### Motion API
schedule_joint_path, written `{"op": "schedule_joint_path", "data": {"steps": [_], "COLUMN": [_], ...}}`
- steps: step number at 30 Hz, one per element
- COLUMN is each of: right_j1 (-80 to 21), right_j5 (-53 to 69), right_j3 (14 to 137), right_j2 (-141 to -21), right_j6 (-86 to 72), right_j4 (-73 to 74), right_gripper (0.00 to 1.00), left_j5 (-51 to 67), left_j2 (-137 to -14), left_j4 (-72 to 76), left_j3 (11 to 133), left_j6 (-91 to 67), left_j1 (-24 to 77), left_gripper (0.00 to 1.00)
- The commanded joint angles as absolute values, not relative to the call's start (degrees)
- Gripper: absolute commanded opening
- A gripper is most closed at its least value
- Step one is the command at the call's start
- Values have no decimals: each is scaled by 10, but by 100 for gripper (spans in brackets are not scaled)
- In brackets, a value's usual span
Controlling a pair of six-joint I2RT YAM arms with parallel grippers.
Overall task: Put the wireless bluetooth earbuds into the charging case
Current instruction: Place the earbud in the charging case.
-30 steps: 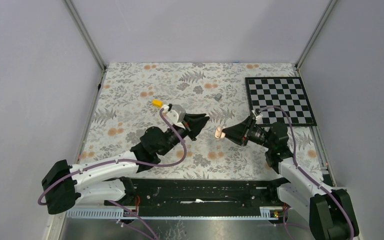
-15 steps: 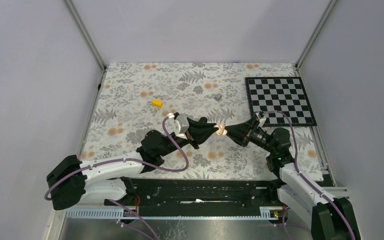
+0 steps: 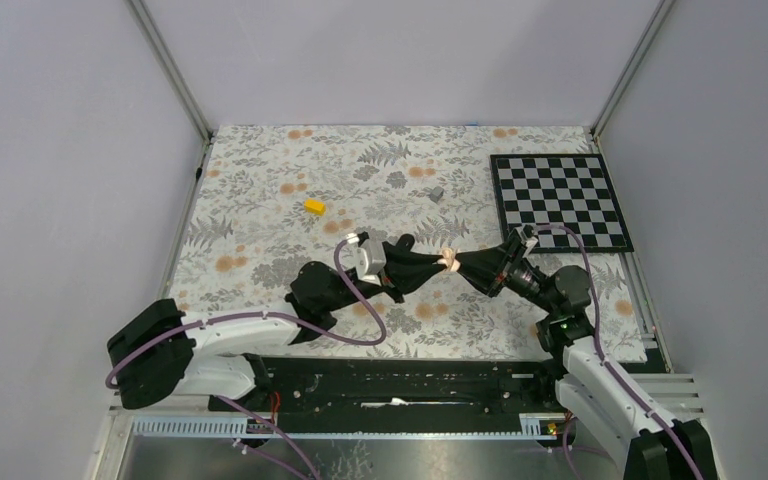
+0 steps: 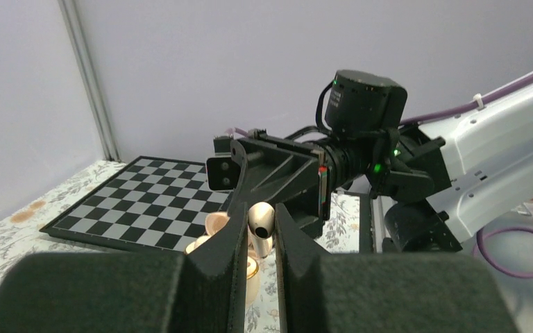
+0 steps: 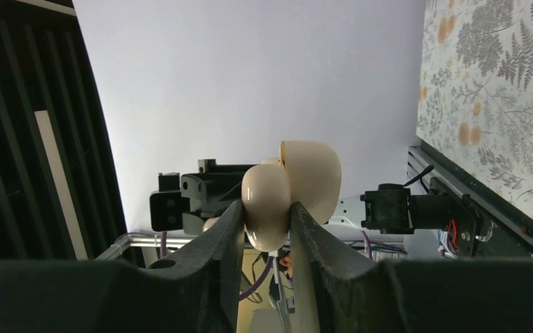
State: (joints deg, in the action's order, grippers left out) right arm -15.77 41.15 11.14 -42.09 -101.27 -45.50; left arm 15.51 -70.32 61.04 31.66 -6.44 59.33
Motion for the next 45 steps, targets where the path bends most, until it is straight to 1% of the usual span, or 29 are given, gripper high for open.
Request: {"op": "schedule_joint_path", "data": {"steps": [1, 12, 37, 45], "right_j1": [-162, -161, -161, -162], "right_j5": [413, 421, 424, 401], "right_j3": [106, 115, 114, 95], "right_j2": [-386, -375, -357, -353], "right_j6": [-1029, -1029, -1051, -1088], "right_j4": [-455, -442, -450, -493], "right_gripper": [0, 0, 0, 0], "left_j5": [204, 232, 252, 274], "left_j2": [-723, -738, -756, -747], "left_j4": [664, 659, 660, 646], "left_j3": [329, 348, 352, 349], "left_j6": [-50, -28, -9, -8], "left_j1": [591, 583, 570, 570], "left_gripper": [0, 0, 0, 0]}}
